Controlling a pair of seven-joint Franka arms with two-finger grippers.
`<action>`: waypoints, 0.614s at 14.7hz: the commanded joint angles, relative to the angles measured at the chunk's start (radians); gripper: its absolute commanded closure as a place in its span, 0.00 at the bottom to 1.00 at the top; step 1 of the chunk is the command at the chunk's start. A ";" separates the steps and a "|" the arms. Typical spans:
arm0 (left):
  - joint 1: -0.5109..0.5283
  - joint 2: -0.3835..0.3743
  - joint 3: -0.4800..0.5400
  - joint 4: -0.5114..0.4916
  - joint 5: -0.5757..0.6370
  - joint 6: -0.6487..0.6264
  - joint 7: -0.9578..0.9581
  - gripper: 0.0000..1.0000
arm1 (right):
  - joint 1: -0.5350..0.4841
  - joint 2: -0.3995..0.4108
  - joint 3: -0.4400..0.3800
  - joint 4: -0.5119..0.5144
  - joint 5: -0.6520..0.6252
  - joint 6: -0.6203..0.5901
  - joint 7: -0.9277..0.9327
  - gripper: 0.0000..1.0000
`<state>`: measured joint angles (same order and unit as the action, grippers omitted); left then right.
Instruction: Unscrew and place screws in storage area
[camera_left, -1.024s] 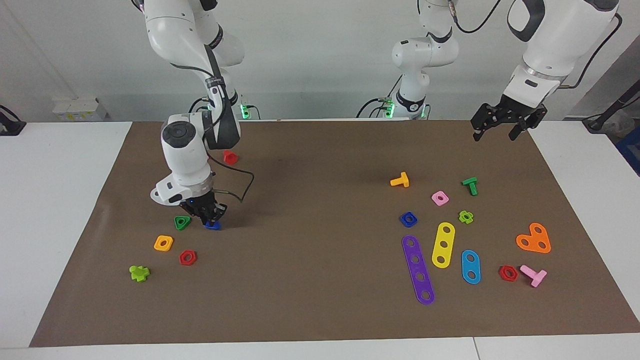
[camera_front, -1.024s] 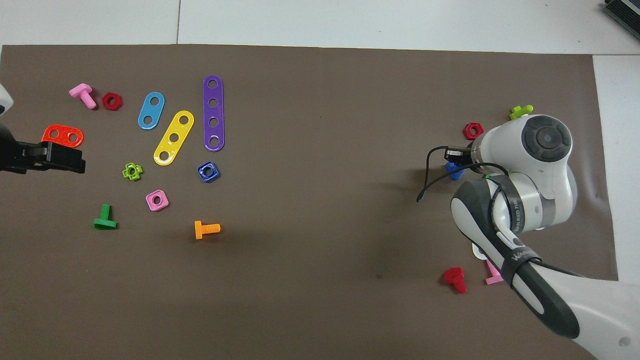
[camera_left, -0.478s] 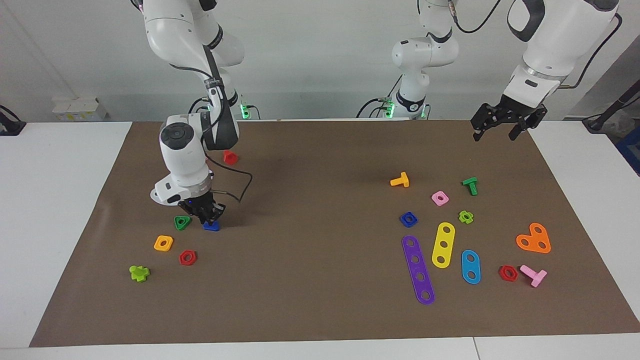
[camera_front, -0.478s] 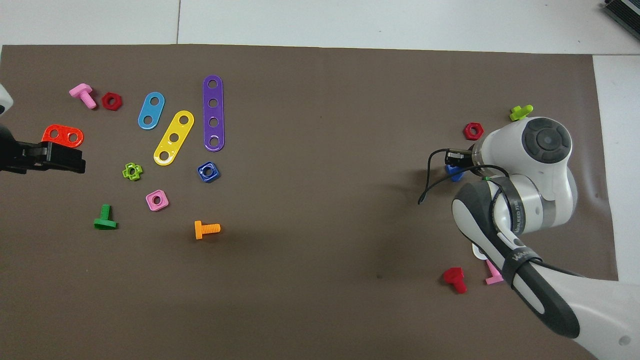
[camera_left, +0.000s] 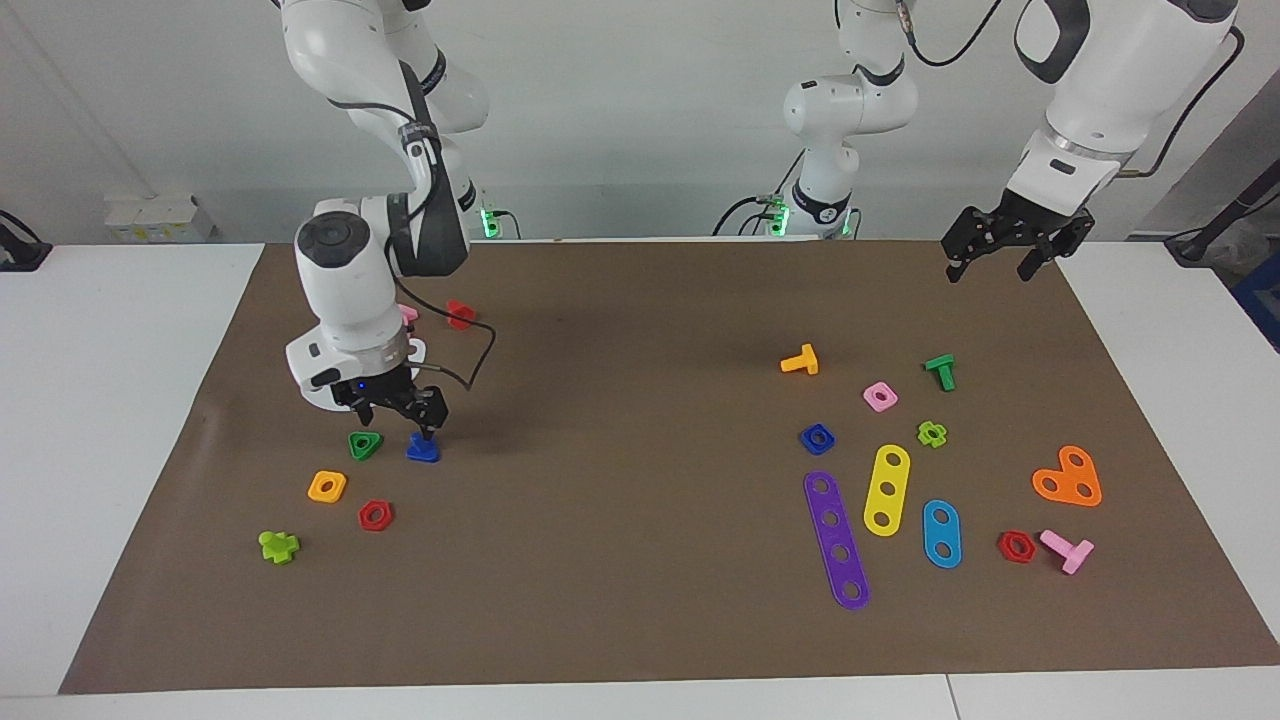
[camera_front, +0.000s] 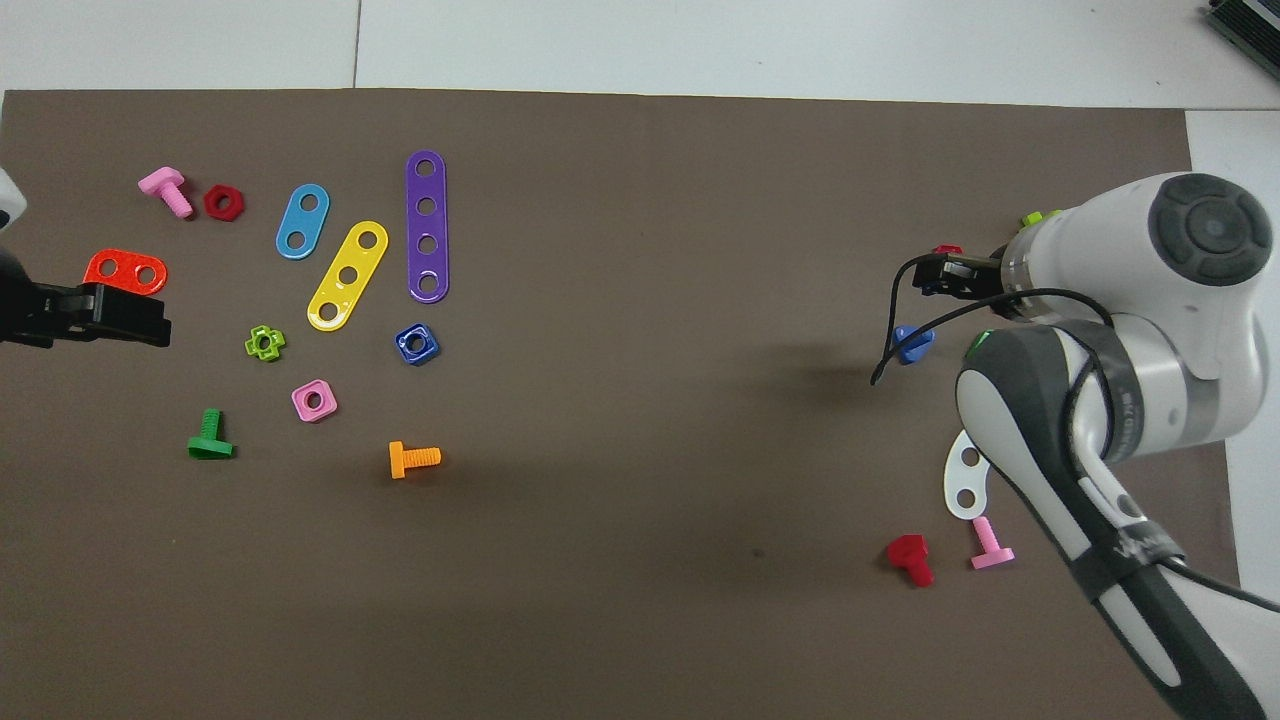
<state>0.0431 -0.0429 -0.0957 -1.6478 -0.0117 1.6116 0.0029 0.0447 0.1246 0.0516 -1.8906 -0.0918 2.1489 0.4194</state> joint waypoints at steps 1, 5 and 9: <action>0.004 -0.031 0.002 -0.032 -0.010 -0.001 0.000 0.00 | -0.045 -0.087 0.008 -0.002 0.070 -0.067 -0.092 0.01; 0.004 -0.031 0.002 -0.032 -0.010 -0.001 0.000 0.00 | -0.089 -0.174 -0.003 0.085 0.155 -0.260 -0.269 0.01; 0.004 -0.031 0.002 -0.032 -0.010 -0.001 0.000 0.00 | -0.103 -0.154 -0.004 0.270 0.144 -0.429 -0.372 0.01</action>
<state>0.0431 -0.0429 -0.0957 -1.6479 -0.0117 1.6116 0.0029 -0.0466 -0.0581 0.0408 -1.7097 0.0368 1.7828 0.0893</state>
